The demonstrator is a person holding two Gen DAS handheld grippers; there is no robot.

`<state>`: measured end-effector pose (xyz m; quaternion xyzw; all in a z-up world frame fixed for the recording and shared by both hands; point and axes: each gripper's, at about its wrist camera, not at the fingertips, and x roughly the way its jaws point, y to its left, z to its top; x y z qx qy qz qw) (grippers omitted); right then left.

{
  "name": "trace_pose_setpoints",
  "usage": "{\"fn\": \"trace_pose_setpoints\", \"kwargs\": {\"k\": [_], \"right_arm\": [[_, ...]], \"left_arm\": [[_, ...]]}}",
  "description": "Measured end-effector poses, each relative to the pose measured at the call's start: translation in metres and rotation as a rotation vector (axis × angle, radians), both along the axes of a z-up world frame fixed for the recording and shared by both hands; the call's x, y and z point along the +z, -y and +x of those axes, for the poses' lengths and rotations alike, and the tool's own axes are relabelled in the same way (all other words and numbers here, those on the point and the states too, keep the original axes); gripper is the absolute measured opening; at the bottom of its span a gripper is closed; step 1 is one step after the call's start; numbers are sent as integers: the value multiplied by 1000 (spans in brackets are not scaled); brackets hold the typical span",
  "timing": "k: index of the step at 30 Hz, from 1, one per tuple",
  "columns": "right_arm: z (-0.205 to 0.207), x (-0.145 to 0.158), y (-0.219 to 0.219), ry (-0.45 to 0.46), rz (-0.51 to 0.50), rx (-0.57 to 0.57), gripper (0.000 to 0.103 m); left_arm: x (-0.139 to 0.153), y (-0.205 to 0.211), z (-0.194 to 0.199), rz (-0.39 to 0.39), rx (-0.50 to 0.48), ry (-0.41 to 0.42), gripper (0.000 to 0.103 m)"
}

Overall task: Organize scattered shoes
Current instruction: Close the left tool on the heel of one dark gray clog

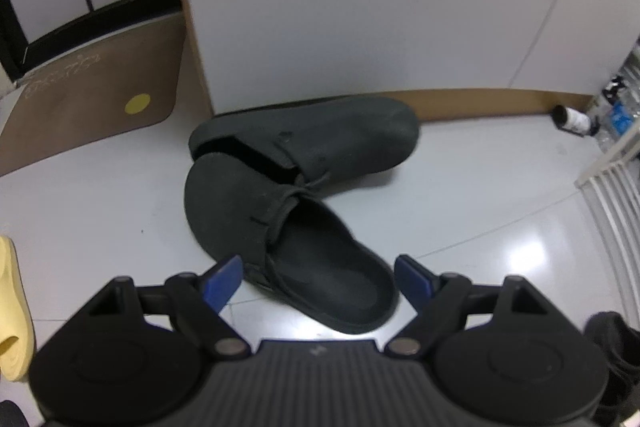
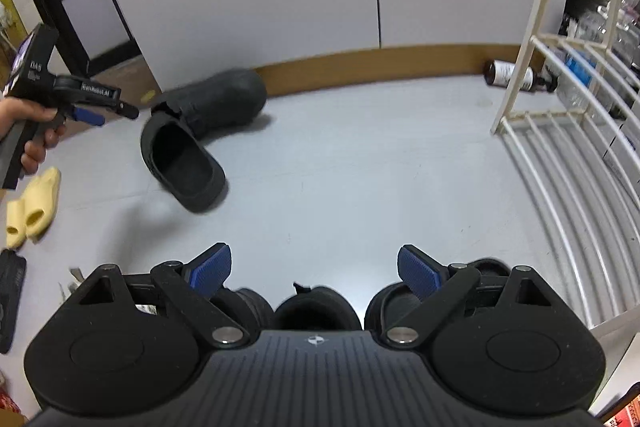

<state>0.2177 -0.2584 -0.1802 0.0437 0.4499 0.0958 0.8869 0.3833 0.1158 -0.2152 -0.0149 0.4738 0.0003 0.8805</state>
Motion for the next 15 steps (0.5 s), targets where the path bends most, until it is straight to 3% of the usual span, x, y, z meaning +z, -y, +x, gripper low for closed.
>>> {"fn": "trace_pose_setpoints", "kwargs": {"k": [5, 7, 13, 15], "right_arm": [[-4, -23, -4, 29, -10, 42, 94], [-8, -29, -5, 50, -17, 78, 94], [-27, -40, -6, -25, -14, 125, 94], [-33, -40, -7, -19, -17, 146, 94]], "left_arm": [[-15, 3, 1, 108, 26, 61, 82], [-23, 5, 3, 110, 10, 41, 82], [-39, 12, 8, 114, -27, -9, 82], [-48, 17, 11, 156, -30, -25, 82]]}}
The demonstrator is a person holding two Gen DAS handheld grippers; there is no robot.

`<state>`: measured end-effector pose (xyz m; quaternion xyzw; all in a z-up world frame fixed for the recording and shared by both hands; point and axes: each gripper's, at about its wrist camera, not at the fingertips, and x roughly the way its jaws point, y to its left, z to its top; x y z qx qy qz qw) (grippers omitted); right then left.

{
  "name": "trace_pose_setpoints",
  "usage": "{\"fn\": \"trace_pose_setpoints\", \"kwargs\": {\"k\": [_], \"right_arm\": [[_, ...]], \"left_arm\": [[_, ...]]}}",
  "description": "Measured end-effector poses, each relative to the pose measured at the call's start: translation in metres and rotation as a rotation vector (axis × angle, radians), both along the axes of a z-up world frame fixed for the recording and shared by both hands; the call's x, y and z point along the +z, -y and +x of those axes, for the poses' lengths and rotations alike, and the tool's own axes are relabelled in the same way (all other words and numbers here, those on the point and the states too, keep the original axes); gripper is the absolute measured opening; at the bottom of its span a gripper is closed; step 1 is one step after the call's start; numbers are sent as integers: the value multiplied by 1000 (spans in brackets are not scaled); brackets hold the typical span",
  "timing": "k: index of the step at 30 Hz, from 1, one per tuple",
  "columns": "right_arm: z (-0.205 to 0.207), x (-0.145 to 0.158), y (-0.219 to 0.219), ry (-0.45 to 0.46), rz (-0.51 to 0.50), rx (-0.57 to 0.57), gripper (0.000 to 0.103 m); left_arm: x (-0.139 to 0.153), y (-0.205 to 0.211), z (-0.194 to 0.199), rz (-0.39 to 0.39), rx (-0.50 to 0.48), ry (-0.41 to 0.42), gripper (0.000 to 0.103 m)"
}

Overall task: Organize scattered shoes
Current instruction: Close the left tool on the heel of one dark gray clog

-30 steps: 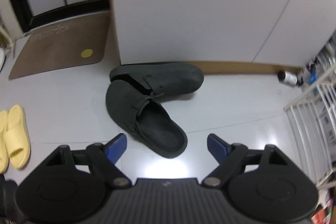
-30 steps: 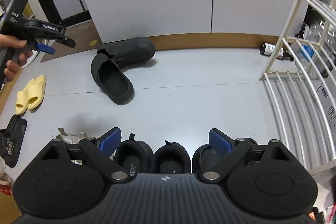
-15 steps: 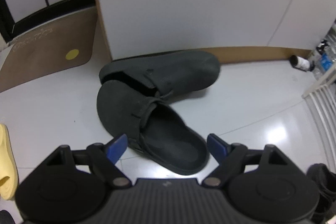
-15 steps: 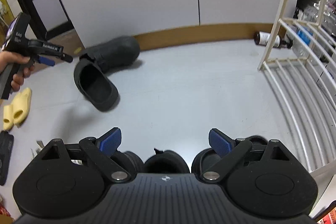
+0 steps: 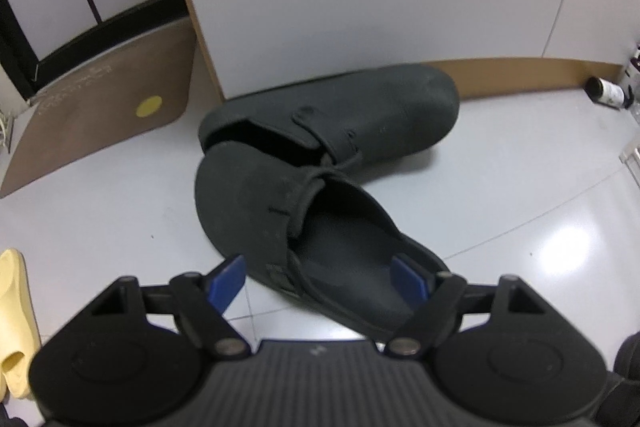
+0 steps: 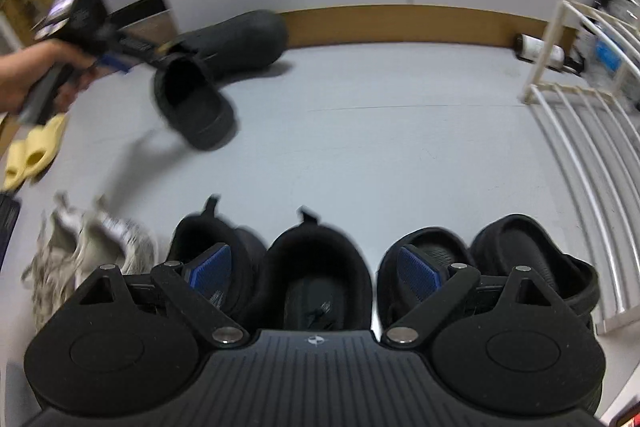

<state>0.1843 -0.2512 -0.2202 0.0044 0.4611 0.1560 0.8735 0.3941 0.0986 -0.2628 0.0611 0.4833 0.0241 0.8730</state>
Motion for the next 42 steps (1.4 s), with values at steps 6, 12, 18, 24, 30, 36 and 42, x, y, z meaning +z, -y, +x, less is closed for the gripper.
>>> {"fn": "trace_pose_setpoints", "kwargs": {"k": [6, 12, 18, 24, 30, 36, 42], "right_arm": [[-2, -5, 4, -25, -7, 7, 94], [-3, -15, 7, -50, -9, 4, 94], [-6, -26, 7, -78, -22, 15, 94], [-10, -28, 4, -82, -28, 40, 93], [-11, -28, 6, -85, -29, 42, 93], [-13, -28, 5, -83, -27, 43, 93], [-15, -27, 2, -79, -28, 51, 93]], "left_arm": [[-14, -6, 14, -69, 13, -63, 63], [-26, -7, 28, -55, 42, -66, 61], [-48, -15, 43, 31, 92, -117, 55], [-50, -22, 39, 19, 125, -128, 26], [-44, -28, 26, -43, 132, -138, 22], [-40, -22, 12, -107, 123, -159, 21], [-37, -12, -6, -167, 122, -139, 20]]}}
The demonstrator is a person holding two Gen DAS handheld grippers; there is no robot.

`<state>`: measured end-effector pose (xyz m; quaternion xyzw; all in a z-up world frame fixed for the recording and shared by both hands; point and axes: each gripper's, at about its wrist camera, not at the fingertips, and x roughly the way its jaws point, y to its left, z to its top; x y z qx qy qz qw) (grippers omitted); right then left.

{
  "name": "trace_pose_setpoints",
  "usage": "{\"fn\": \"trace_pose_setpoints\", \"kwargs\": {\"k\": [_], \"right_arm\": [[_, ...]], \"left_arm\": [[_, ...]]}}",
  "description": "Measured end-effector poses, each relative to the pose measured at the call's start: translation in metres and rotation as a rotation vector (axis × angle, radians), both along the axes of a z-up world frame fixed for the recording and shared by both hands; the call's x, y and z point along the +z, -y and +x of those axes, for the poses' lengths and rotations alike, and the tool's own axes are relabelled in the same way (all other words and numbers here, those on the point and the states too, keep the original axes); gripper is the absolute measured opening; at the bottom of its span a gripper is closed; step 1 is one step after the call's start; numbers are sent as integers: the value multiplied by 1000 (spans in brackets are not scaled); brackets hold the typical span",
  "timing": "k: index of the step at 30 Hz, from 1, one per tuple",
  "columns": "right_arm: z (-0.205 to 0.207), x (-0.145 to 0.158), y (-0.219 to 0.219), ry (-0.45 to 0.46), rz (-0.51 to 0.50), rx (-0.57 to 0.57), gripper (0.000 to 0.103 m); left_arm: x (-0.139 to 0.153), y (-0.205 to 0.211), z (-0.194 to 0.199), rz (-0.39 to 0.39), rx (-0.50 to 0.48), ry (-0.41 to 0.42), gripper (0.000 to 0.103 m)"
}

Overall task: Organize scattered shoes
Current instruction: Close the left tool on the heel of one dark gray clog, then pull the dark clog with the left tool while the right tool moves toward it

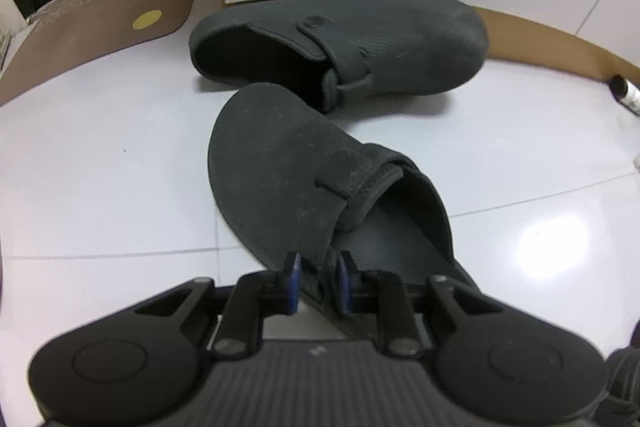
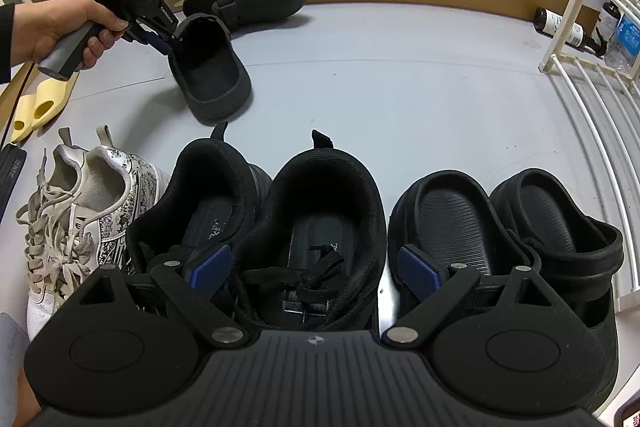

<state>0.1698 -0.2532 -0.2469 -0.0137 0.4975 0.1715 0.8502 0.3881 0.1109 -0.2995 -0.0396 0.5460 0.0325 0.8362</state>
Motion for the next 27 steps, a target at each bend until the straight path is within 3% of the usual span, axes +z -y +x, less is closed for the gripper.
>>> {"fn": "trace_pose_setpoints", "kwargs": {"k": [13, 19, 27], "right_arm": [[0, 2, -2, 12, 6, -2, 93], [5, 4, -10, 19, 22, -13, 93], [9, 13, -28, 44, 61, -9, 93]], "left_arm": [[2, 33, -27, -73, -48, -6, 20], [4, 47, -34, -62, -98, -19, 21], [27, 47, -46, -64, -168, -15, 15]]}}
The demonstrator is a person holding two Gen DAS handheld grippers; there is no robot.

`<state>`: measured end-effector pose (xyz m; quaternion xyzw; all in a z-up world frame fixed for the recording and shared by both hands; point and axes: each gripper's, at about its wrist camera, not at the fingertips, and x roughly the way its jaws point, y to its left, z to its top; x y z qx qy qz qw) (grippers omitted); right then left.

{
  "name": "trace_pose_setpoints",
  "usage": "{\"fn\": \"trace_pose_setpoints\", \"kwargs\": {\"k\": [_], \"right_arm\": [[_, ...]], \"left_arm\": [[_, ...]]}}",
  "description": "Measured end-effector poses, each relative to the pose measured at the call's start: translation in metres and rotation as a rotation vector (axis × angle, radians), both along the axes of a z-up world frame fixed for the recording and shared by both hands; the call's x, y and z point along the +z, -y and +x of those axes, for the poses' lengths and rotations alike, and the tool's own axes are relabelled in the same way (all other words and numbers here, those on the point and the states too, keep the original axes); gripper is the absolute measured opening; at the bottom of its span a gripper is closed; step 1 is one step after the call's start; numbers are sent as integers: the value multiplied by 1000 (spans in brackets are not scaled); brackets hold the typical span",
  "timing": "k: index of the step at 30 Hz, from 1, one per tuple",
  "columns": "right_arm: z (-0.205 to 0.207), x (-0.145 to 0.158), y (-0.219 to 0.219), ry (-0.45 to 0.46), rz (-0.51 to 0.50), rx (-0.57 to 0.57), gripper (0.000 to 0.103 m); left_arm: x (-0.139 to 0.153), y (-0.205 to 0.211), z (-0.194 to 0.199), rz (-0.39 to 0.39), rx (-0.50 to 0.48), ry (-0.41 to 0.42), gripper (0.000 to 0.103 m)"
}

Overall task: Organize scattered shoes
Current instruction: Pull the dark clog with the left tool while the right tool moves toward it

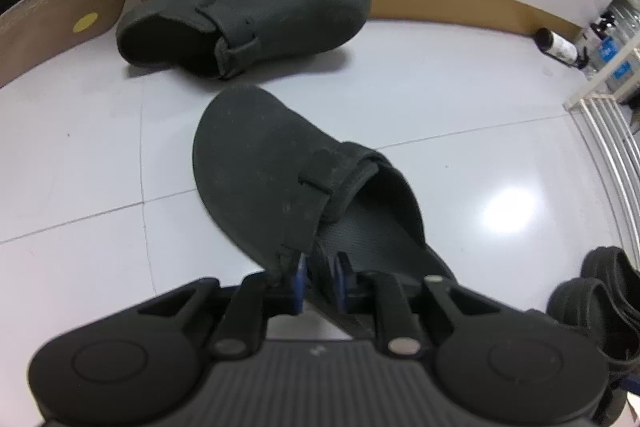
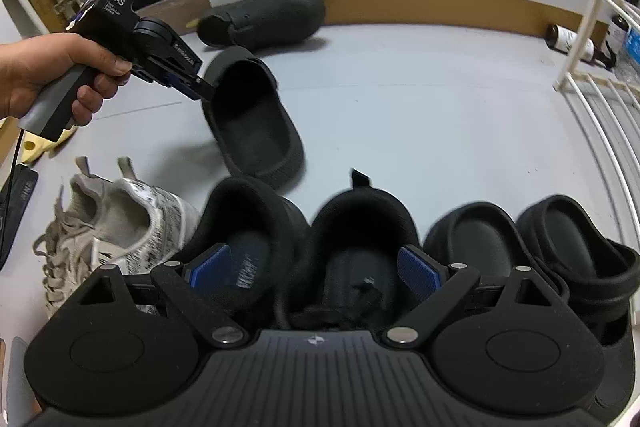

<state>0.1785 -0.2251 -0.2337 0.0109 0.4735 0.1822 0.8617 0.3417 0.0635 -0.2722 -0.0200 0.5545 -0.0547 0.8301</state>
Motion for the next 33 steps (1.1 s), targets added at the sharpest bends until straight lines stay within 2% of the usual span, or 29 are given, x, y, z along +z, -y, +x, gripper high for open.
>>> {"fn": "trace_pose_setpoints", "kwargs": {"k": [7, 10, 12, 15, 18, 20, 22, 24, 27, 29, 33], "right_arm": [[7, 7, -14, 21, 15, -5, 93], [11, 11, -20, 31, 21, -9, 93], [13, 13, -23, 39, 24, -14, 93], [17, 15, -28, 42, 29, -13, 93], [22, 18, -35, 42, 41, -9, 93], [26, 20, -41, 44, 46, 2, 93], [32, 23, -50, 54, 34, 19, 93], [40, 25, -59, 64, 27, 38, 93], [51, 26, -72, 68, 15, 53, 94], [65, 26, -83, 30, 40, 42, 94], [86, 30, -96, -49, 42, 5, 94]], "left_arm": [[19, -14, -24, 1, -1, 37, 16], [27, -22, -34, -32, -7, 43, 17], [37, -29, -43, -71, -3, 77, 22], [41, -37, -51, -89, 19, 95, 26], [44, -50, -64, -137, 55, 99, 40], [44, -56, -74, -158, 43, 96, 58], [46, -64, -87, -181, 47, 110, 61], [48, -78, -104, -214, 93, 131, 64], [53, -92, -121, -201, 119, 152, 66], [60, -99, -131, -189, 127, 165, 70], [69, -110, -148, -239, 174, 205, 72]]}}
